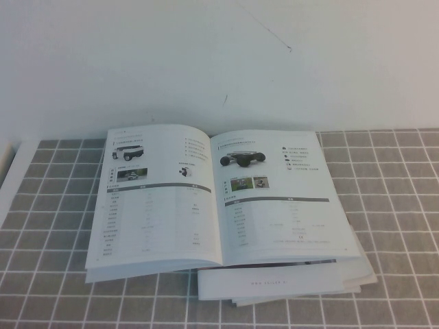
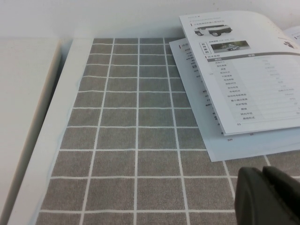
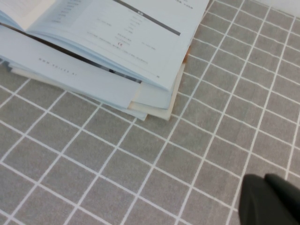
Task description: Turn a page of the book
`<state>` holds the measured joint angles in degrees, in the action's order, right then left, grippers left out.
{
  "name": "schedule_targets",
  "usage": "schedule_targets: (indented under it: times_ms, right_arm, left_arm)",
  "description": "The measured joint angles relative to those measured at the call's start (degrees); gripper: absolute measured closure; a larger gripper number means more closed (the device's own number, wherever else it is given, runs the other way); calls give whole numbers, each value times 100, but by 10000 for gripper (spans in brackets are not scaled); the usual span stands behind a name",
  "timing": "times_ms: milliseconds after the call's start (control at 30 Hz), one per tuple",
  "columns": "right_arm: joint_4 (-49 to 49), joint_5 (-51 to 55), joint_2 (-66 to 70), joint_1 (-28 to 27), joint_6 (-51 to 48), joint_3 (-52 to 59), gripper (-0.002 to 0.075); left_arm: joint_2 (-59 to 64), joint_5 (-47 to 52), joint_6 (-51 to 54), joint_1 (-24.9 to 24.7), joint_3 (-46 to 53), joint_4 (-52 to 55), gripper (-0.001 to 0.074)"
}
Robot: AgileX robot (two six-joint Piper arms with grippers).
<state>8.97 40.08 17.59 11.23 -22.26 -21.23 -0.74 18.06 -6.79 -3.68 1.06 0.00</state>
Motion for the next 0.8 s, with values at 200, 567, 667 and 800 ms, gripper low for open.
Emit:
schedule_targets:
  times_ms: [200,567,667,800]
  right_arm:
    - [-298,-171,-95,0,-12,99,727]
    - [-705,-1471,-1645,-919,110,1327,727]
    - [-705,-1750,-1812,-1335,258,1891,727]
    - [-719,-1886,-1825,-1541,672,2209,728]
  left_arm:
    - [0,13,0,0,0,0,738]
    - [0,13,47,0,0,0,738]
    - [0,17,59,0,0,0,738]
    - [0,31,71,0,0,0,738]
